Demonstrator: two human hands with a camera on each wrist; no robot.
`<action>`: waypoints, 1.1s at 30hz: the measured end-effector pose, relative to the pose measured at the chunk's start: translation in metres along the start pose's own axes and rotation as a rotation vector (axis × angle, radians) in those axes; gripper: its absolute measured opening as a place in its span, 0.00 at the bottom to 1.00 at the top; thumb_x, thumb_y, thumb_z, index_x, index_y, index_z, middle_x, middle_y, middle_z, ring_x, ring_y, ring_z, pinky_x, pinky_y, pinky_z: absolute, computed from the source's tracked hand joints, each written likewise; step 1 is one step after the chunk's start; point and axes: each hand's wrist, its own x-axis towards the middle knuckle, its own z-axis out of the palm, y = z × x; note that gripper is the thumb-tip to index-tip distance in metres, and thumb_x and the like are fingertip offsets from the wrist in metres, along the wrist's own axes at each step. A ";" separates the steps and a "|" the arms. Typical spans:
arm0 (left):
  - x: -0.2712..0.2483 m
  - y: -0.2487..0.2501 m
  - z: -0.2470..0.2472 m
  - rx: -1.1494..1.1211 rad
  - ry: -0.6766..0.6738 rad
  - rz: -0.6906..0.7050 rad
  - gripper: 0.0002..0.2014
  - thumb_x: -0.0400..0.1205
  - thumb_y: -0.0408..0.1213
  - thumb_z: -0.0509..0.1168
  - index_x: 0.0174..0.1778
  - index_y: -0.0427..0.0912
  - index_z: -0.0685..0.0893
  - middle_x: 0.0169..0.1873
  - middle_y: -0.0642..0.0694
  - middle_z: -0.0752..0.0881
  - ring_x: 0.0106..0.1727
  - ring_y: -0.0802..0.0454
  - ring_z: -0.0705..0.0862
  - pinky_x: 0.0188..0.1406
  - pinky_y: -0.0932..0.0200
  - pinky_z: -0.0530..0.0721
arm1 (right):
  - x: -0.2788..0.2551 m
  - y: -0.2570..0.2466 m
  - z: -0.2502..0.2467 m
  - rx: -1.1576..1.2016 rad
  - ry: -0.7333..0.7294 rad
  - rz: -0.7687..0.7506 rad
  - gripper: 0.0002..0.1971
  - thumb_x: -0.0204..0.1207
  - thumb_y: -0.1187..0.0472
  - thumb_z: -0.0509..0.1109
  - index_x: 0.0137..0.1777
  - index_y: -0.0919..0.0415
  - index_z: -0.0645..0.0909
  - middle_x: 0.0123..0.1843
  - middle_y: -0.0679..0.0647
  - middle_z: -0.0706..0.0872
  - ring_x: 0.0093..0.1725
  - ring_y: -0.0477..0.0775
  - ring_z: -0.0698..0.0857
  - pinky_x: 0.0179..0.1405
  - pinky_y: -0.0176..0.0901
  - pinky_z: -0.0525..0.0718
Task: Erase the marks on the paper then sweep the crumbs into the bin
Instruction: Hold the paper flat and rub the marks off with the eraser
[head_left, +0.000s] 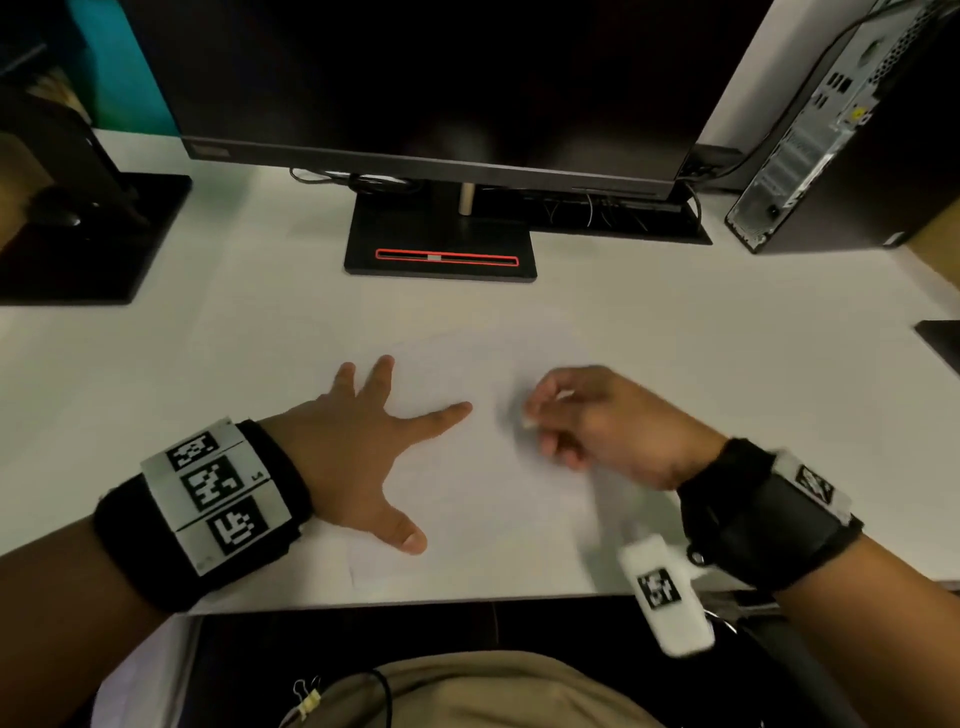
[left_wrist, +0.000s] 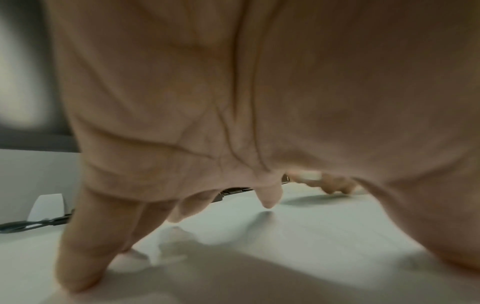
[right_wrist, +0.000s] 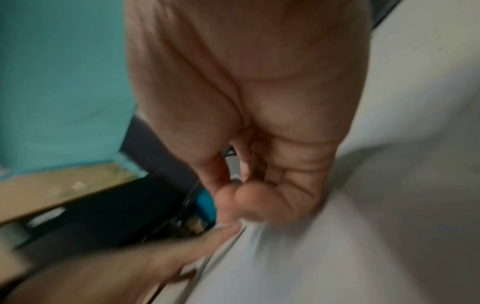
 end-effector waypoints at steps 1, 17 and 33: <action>0.001 0.002 -0.002 0.002 0.003 -0.001 0.60 0.66 0.75 0.72 0.71 0.87 0.25 0.81 0.41 0.19 0.83 0.24 0.28 0.83 0.31 0.56 | -0.011 0.002 0.010 -0.134 -0.110 -0.005 0.08 0.84 0.63 0.70 0.46 0.69 0.81 0.32 0.59 0.88 0.27 0.52 0.83 0.27 0.41 0.81; 0.009 0.013 -0.006 0.017 -0.038 0.039 0.61 0.61 0.72 0.78 0.70 0.92 0.31 0.82 0.48 0.21 0.82 0.29 0.24 0.79 0.24 0.62 | -0.039 0.014 0.038 -0.747 -0.050 -0.107 0.16 0.86 0.52 0.63 0.43 0.62 0.83 0.37 0.54 0.90 0.37 0.53 0.86 0.40 0.48 0.83; 0.015 0.015 -0.003 0.021 -0.030 0.018 0.62 0.60 0.75 0.77 0.69 0.91 0.29 0.82 0.47 0.20 0.83 0.26 0.26 0.78 0.23 0.64 | -0.044 0.016 0.059 -0.801 -0.086 -0.099 0.23 0.89 0.49 0.58 0.31 0.57 0.72 0.27 0.49 0.76 0.26 0.45 0.74 0.26 0.35 0.68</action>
